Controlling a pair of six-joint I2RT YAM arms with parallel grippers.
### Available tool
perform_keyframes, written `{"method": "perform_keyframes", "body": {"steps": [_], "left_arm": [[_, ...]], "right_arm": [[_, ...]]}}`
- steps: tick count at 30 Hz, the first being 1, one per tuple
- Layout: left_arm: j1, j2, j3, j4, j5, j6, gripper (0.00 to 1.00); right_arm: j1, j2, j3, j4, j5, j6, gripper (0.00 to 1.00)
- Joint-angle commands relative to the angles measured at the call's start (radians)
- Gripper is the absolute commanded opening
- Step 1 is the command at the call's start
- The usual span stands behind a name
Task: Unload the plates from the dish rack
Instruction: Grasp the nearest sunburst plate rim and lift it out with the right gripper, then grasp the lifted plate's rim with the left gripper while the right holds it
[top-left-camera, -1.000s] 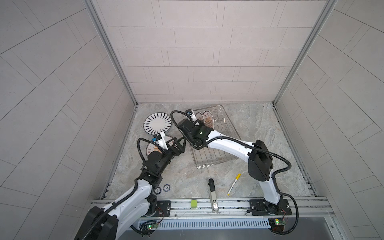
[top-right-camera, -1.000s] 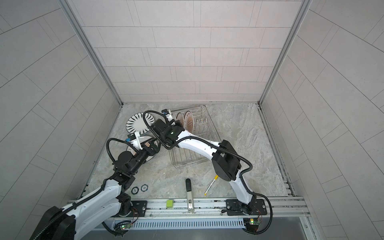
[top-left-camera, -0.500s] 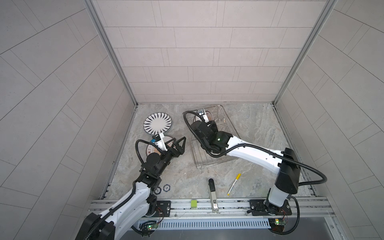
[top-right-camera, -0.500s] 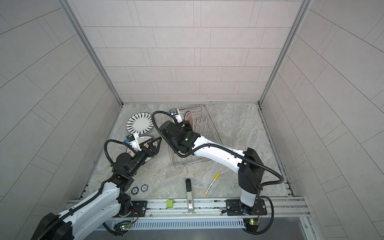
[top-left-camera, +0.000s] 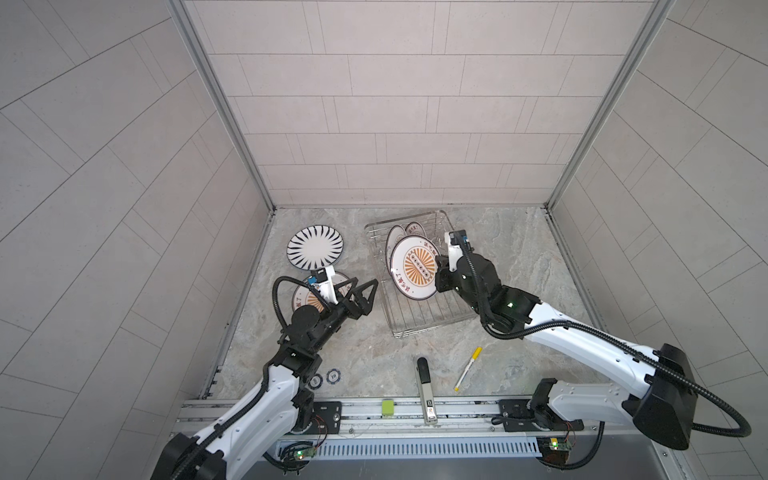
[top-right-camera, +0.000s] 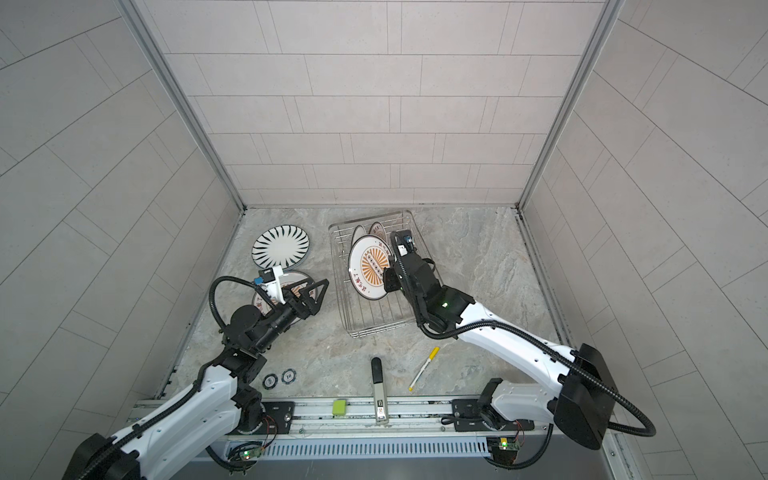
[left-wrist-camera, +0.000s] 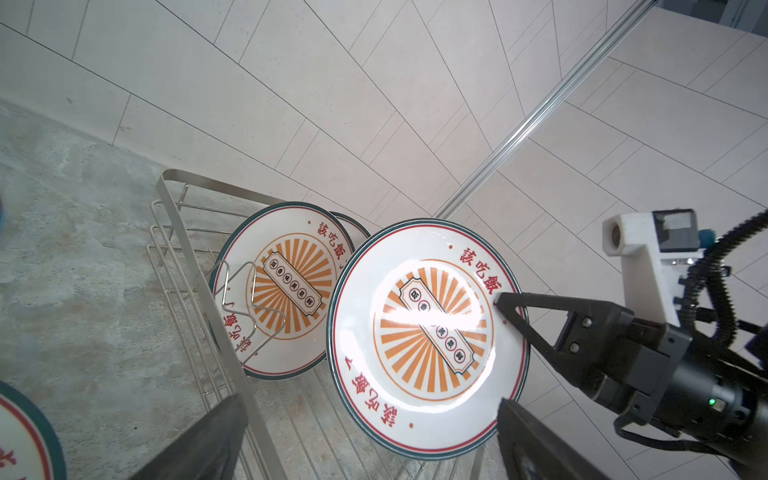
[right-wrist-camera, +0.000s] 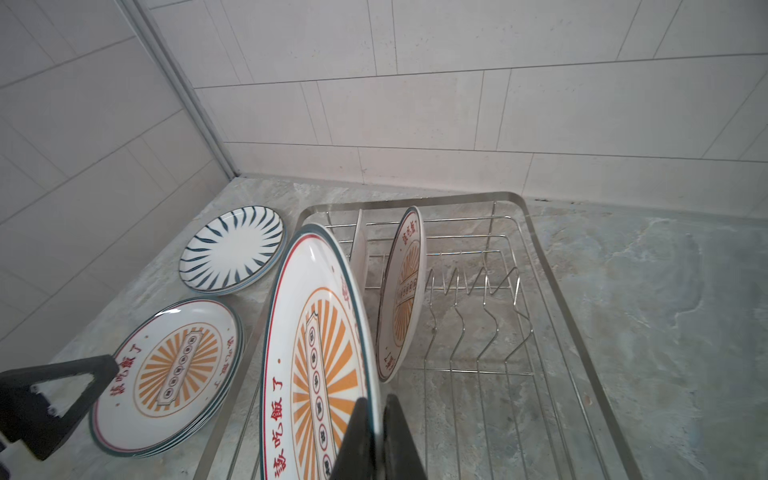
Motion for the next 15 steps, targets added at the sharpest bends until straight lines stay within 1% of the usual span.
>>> {"method": "perform_keyframes", "body": {"steps": [1, 5, 7, 10, 12, 13, 15], "left_arm": [[-0.014, 0.034, 0.039, 0.034, 0.095, -0.01, 1.0], [-0.03, 0.05, 0.051, 0.032, 0.109, -0.013, 0.97], [-0.039, 0.058, 0.061, 0.025, 0.117, -0.016, 0.95], [-0.051, 0.076, 0.074, 0.028, 0.123, -0.019, 0.86], [-0.065, 0.084, 0.085, 0.028, 0.114, -0.048, 0.78], [-0.072, 0.087, 0.089, 0.026, 0.109, -0.049, 0.75], [-0.09, 0.092, 0.09, 0.026, 0.088, -0.05, 0.66]], "right_arm": [[-0.049, -0.083, -0.064, 0.185, -0.248, 0.095, 0.0], [-0.136, -0.111, -0.145, 0.299, -0.444, 0.191, 0.0], [-0.168, -0.113, -0.175, 0.359, -0.512, 0.233, 0.0], [-0.183, -0.116, -0.197, 0.405, -0.549, 0.257, 0.0], [-0.185, -0.114, -0.204, 0.423, -0.563, 0.265, 0.0], [-0.185, -0.11, -0.207, 0.434, -0.572, 0.269, 0.0], [-0.187, -0.1, -0.208, 0.444, -0.583, 0.274, 0.0]]}}
